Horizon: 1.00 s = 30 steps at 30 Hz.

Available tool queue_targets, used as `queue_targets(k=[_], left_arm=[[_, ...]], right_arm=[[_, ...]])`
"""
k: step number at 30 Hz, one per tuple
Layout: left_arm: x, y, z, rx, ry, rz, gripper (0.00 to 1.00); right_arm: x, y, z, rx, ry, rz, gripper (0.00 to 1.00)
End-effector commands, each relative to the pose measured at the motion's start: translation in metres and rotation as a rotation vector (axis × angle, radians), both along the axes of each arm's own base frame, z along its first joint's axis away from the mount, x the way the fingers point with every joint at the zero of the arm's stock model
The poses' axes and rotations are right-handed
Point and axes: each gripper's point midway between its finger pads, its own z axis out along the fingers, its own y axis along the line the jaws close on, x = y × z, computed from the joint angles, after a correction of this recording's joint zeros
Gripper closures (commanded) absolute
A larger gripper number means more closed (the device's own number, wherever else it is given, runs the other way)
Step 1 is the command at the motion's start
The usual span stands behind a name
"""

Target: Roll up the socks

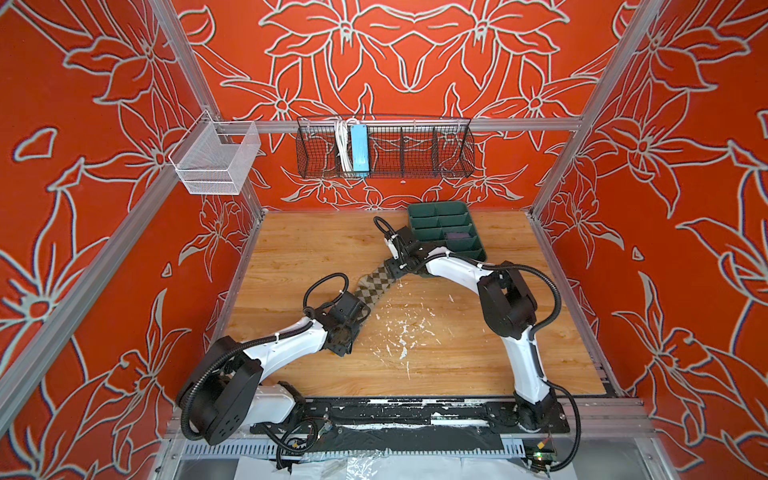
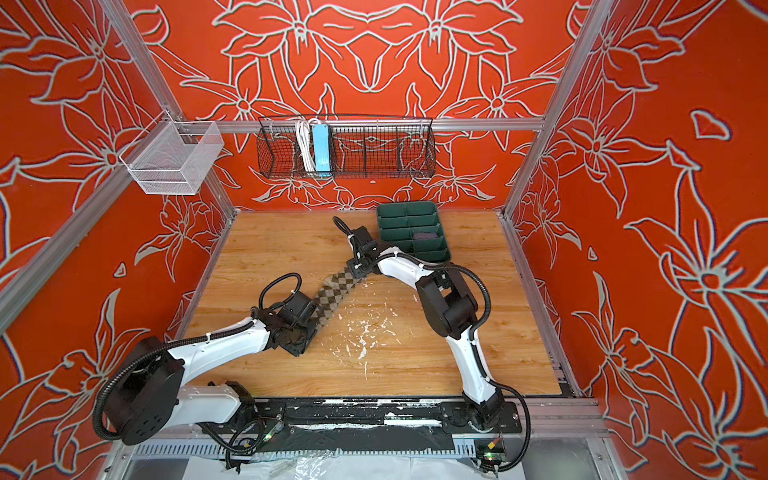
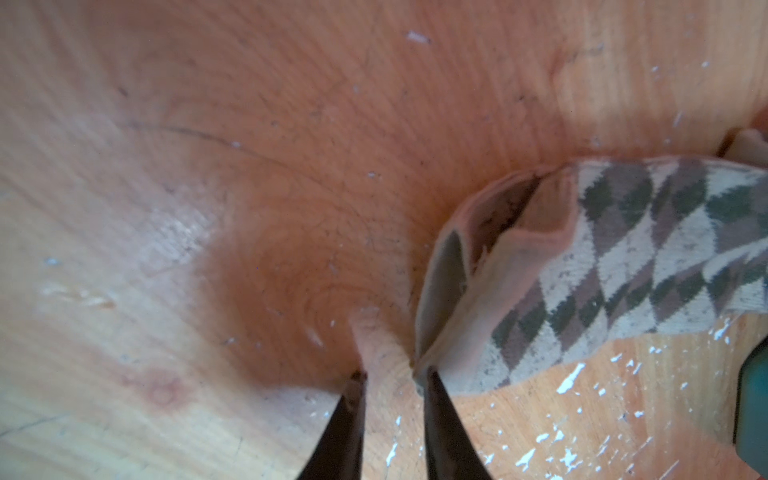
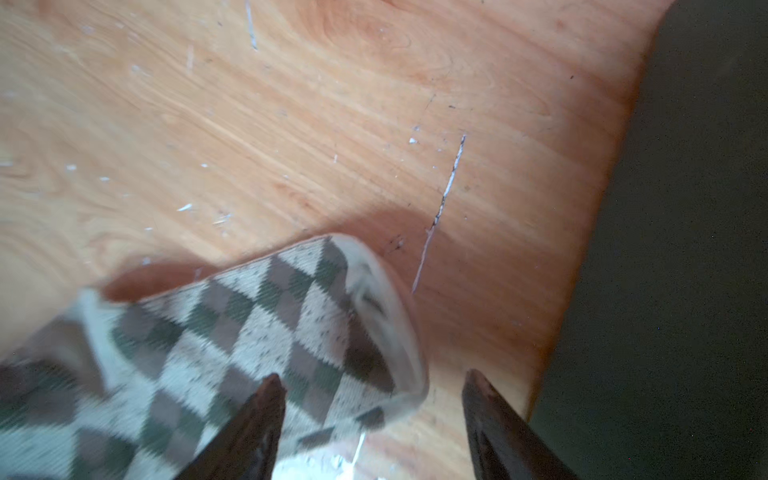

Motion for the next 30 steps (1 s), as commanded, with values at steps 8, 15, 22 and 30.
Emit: queue_targets(k=[8,15,22,30], left_arm=[[-0.032,0.022,-0.024,0.078,0.128,0.009,0.75],[-0.031,0.022,-0.022,0.083,0.122,0.011,0.75],[-0.017,0.01,0.006,0.044,0.047,-0.061,0.68],[0.005,0.018,0.092,0.092,-0.222,-0.193,0.37]], right_arm=[[0.015,-0.016,-0.035,-0.014,0.084,-0.093,0.45],[0.02,-0.018,-0.037,-0.022,0.093,-0.097,0.63],[0.014,-0.017,-0.045,-0.036,0.13,-0.051,0.88],[0.007,-0.027,-0.05,-0.144,0.123,0.052,0.95]])
